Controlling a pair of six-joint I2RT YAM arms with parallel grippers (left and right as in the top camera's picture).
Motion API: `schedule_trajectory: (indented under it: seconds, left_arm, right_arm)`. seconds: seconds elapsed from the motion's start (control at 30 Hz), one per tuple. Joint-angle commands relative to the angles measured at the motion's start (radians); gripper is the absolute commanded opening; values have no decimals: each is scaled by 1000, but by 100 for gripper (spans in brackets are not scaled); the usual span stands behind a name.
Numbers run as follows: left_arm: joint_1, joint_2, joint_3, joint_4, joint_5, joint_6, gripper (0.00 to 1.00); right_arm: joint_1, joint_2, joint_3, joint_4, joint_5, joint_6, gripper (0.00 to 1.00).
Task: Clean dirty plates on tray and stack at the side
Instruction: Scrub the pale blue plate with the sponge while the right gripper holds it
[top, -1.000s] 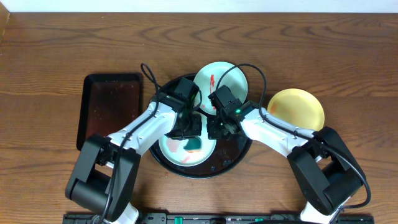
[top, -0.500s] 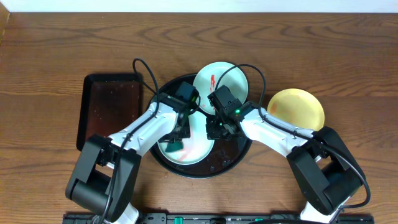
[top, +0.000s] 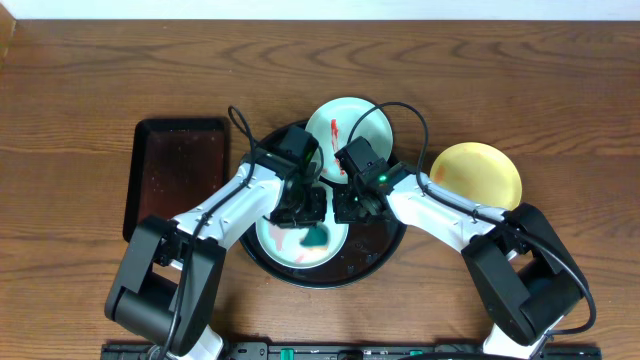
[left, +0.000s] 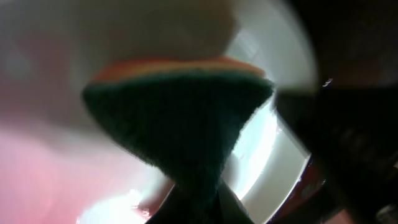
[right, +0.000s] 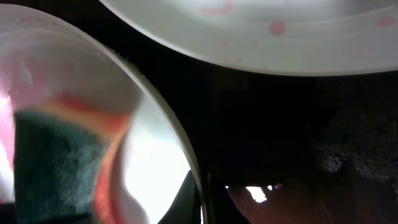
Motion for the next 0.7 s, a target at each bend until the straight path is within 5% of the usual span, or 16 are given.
schedule_trajectory:
  seconds: [0.0, 0.23, 0.37, 0.5, 0.67]
  left_arm:
    - [-3, 11, -5, 56, -124, 4, 8]
    - [-3, 11, -1, 39, -615, -106, 8]
    - [-2, 11, 35, -67, -734, -129, 8]
    - [-3, 11, 56, -166, -627, -129, 7]
    - [-3, 11, 55, -185, -225, -47, 7]
  right_arm:
    - [-5, 23, 5, -7, 26, 6, 1]
    - [-5, 23, 5, -7, 26, 6, 1]
    - [-5, 23, 5, -7, 27, 6, 1]
    - [-5, 23, 5, -3, 27, 6, 1]
    - [-4, 23, 5, -3, 27, 6, 1]
